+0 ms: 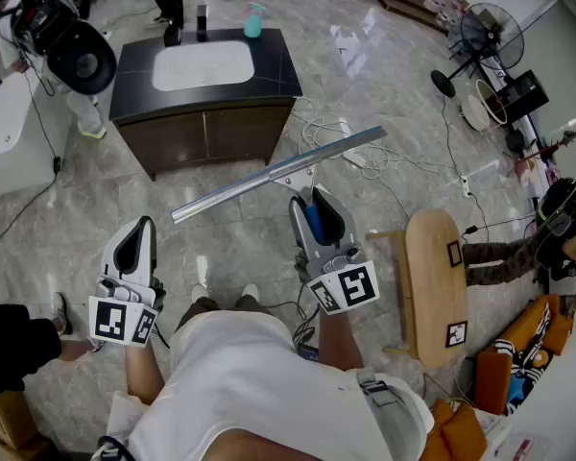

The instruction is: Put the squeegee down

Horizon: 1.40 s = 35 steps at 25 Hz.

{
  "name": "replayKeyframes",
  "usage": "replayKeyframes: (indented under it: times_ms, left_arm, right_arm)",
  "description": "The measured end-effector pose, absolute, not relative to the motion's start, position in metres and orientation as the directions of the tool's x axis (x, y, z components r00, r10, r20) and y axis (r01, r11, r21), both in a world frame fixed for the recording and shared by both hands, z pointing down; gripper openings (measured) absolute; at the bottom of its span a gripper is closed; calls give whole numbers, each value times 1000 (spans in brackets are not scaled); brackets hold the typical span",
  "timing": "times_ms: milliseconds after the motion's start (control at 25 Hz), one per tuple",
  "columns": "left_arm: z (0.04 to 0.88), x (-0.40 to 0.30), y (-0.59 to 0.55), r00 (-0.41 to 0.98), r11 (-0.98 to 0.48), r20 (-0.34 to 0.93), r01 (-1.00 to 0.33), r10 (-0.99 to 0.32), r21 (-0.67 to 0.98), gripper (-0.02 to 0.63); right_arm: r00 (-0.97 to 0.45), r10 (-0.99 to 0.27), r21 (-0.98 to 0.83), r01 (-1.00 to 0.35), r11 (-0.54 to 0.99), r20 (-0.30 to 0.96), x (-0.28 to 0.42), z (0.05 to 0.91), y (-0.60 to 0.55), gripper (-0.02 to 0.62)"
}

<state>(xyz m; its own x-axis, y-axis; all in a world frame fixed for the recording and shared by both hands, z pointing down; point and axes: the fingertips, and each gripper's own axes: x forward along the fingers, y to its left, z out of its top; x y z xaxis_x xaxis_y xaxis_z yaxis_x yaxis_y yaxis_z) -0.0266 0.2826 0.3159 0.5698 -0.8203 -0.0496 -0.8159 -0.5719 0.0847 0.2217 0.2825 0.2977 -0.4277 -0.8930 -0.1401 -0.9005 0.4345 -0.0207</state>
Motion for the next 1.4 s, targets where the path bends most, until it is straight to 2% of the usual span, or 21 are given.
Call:
replayKeyframes:
  times_ms: [840, 1400]
  left_arm:
    - [318, -24, 283, 555, -558, -50, -825, -830, 90, 6]
    - [344, 26, 253, 508, -509, -30, -856, -861, 89, 6]
  right_arm:
    - [-445, -881, -70, -886, 459, -159, 225, 299, 283, 143]
    - [-500, -850, -97, -850, 518, -165, 270, 319, 242, 143]
